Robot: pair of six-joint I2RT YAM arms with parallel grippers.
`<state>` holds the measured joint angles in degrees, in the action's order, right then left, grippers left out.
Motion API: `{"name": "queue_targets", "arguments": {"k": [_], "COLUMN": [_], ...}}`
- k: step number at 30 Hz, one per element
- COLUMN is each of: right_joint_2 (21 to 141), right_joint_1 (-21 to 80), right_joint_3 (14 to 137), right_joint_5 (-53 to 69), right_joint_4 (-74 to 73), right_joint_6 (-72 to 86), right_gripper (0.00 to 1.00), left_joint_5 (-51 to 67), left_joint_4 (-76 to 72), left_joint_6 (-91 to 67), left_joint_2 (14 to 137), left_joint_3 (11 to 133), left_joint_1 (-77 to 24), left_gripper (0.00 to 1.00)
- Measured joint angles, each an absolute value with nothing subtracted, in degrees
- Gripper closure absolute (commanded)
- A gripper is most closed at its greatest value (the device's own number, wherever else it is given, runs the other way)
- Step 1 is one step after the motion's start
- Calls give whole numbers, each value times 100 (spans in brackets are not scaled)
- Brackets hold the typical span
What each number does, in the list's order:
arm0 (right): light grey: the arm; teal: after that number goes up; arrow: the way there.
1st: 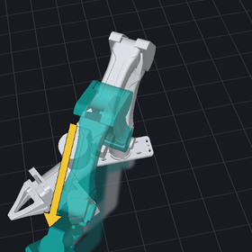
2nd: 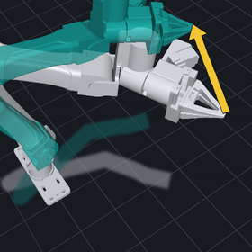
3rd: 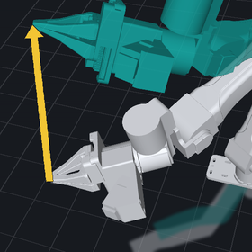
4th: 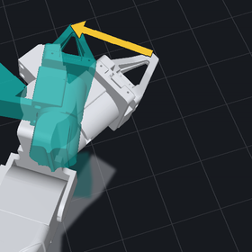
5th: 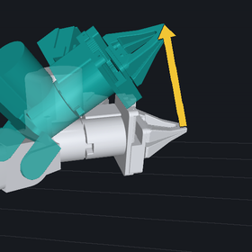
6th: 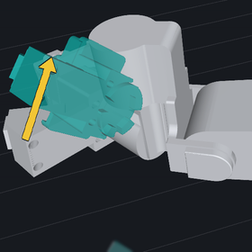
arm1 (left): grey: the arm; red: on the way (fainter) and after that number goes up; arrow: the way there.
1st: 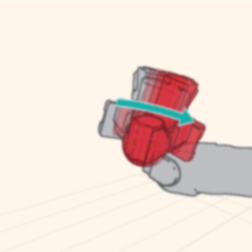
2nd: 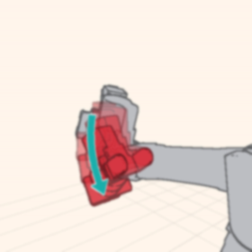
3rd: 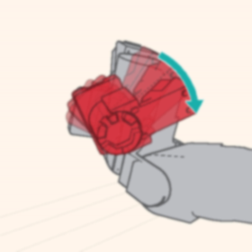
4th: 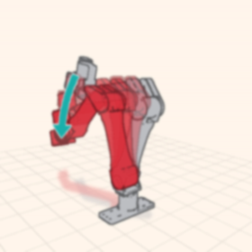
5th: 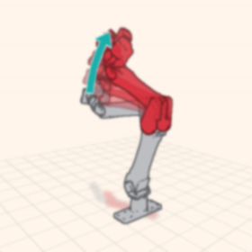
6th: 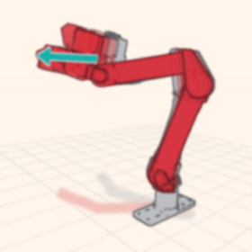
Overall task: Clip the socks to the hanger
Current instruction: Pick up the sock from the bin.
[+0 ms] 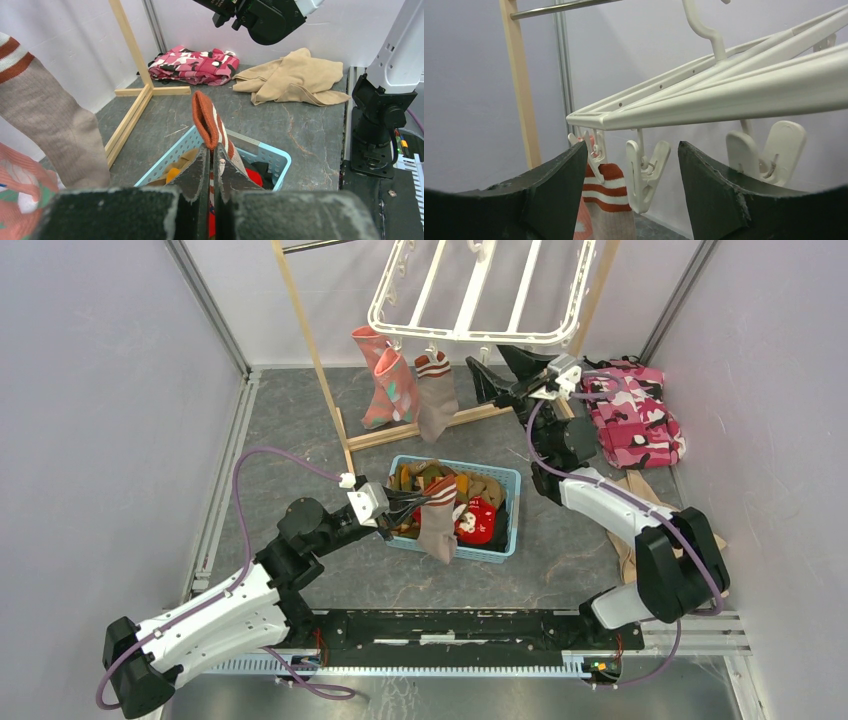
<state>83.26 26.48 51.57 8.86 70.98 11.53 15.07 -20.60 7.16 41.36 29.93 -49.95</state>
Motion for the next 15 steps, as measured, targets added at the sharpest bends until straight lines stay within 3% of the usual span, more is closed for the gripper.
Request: {"name": "queue_targets", "arguments": {"k": [9,15], "right_joint_2": [8488,8569], "right_joint_1": [2569,2519], "right_joint_3": [5306,5341], "right_joint_5": [871,893], "right_joint_4": [6934,6989], "right_joint_6": [1269,1369], "right_gripper": [29,36], "left_joint_5": [1509,1509], "left_joint_4": [-2060,-2023], "left_joint_6": [716,716], "left_joint_2": [4136,4136], "left_joint_3": [2993,2993], "left_joint_1": [-4995,-4995], "left_gripper": [98,98]}}
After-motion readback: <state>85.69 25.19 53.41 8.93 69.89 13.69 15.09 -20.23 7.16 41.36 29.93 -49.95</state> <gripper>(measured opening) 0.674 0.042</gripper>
